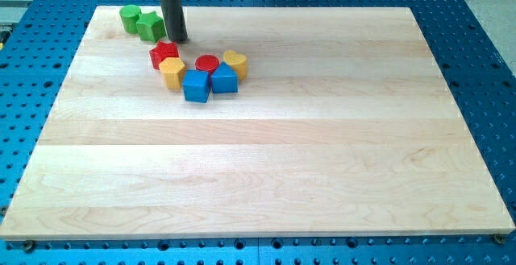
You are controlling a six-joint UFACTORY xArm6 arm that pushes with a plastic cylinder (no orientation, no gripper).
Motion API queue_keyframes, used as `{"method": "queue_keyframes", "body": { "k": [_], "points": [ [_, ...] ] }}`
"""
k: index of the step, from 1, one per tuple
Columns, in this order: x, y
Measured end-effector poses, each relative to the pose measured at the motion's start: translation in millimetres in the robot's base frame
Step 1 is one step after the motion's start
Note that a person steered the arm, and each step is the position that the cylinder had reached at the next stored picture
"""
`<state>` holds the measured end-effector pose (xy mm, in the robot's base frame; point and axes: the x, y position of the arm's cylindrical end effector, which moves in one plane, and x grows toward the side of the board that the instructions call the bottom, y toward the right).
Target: Place the red star top to the yellow hexagon
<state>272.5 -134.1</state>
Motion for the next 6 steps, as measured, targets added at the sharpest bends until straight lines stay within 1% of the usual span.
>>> {"method": "queue_keyframes", "body": {
  "k": [1,2,3,5,6],
  "points": [
    [0.0,-25.1],
    [-0.1,-21.5],
    [31.0,-35.8],
    [67.1,-19.1],
    [49.9,4.9]
  ]
}}
